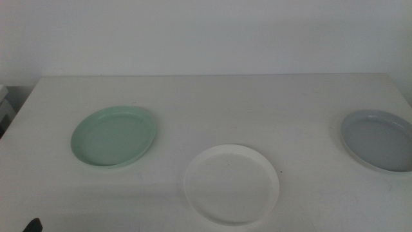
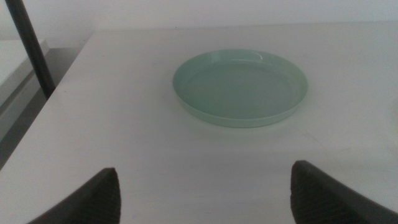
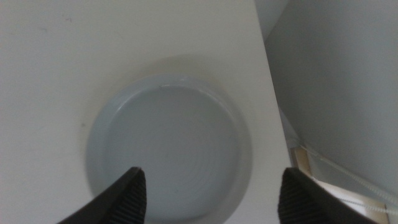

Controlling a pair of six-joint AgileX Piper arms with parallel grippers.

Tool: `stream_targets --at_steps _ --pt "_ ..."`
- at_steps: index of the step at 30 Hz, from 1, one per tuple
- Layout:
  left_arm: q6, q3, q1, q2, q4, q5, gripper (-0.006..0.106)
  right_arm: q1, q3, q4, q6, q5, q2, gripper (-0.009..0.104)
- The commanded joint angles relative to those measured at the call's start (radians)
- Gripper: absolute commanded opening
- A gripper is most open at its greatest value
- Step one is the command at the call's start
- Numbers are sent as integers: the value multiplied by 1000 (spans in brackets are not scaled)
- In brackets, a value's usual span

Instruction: Stack the three bowls on top of each other.

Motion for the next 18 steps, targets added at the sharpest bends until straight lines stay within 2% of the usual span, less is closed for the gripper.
stream_targets --at_steps 1,5,18 --pt "-9 -6 1 -13 -8 -78 101 -23 -107 8 -45 23 33 52" --pt "-9 -6 1 -13 -8 -78 101 -48 -184 4 -76 76 153 51" --pt "-9 -6 1 -13 -8 -78 101 -78 -185 24 -101 75 356 51"
